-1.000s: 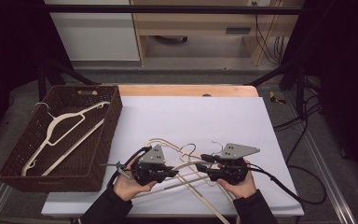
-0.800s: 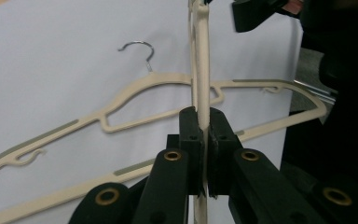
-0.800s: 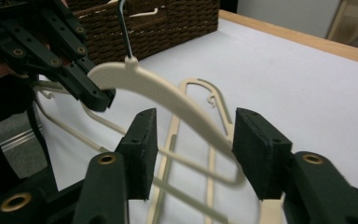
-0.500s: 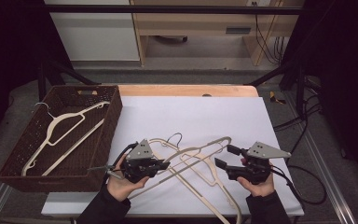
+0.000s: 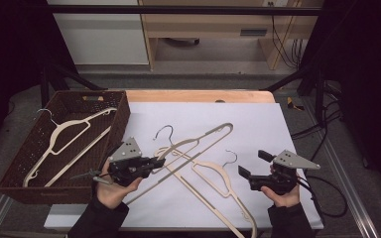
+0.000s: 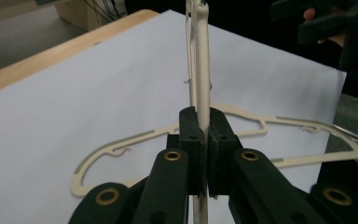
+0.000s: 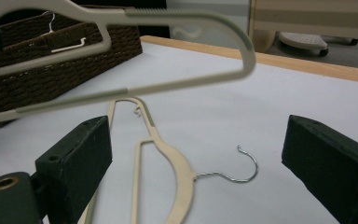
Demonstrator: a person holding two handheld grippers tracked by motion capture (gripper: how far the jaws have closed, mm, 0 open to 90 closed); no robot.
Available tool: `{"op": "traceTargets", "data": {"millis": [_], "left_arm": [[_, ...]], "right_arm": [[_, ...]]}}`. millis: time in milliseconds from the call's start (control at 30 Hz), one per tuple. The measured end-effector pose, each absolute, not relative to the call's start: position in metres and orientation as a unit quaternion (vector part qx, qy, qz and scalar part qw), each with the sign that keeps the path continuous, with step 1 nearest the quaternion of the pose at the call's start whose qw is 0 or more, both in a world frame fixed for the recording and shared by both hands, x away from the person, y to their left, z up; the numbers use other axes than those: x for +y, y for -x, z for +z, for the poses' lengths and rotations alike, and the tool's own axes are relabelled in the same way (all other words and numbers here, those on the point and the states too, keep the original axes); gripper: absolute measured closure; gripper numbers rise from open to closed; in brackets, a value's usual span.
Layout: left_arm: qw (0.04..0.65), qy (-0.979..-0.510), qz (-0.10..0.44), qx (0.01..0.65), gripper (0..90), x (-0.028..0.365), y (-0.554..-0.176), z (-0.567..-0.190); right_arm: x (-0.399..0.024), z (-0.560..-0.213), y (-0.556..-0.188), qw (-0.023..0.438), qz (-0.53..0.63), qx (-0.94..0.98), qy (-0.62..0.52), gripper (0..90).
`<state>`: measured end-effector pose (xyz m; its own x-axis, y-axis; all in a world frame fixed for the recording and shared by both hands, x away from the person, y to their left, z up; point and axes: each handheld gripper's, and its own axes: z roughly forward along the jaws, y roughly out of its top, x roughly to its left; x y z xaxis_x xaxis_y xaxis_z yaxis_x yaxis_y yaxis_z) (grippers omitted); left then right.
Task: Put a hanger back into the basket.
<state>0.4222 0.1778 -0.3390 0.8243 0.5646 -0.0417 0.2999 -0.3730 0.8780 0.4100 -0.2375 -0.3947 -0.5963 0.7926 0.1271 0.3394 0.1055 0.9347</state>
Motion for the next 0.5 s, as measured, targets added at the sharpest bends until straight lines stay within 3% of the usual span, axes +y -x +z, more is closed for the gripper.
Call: {"op": "traceTargets", "data": {"millis": [500], "left_arm": [[0.503, -0.798, 0.174, 0.282, 86.7, 0.227, -0.434, -0.288]], "right_arm": [[-0.249, -0.394, -0.409, 0.22, 0.537, 0.701, -0.413, 4.4]]}}
